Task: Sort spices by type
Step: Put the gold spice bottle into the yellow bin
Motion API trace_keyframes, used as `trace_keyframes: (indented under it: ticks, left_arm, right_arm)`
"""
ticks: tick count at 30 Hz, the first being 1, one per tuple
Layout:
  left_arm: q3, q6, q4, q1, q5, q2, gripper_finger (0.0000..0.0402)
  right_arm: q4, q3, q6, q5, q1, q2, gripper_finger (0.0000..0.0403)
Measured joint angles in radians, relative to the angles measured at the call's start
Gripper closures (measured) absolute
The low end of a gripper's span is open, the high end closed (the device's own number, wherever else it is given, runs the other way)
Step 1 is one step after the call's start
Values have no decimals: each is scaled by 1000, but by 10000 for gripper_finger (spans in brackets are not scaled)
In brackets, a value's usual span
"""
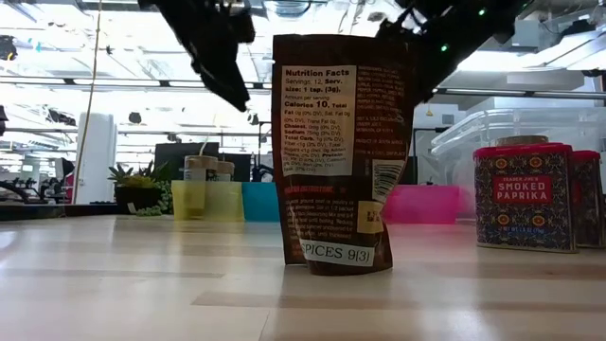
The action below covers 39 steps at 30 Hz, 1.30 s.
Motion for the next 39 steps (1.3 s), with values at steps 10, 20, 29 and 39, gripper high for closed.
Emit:
trace_keyframes:
  ticks: [10, 20, 29, 39]
  left_arm:
    - [-37, -176, 73, -458, -163, 22, 64]
    - [-37, -194, 179, -535, -259, 22, 64]
    - [-37, -186, 132, -534, -264, 22, 64]
    - [-37, -160, 130, -529, -266, 22, 64]
  right_arm:
    - [-304, 25, 283, 52, 223, -145, 109]
    - [-858, 234, 586, 185, 451, -5, 112]
    - [-1250, 295, 417, 183, 600, 72, 112]
    - [-1289, 276, 290, 176, 584, 142, 97]
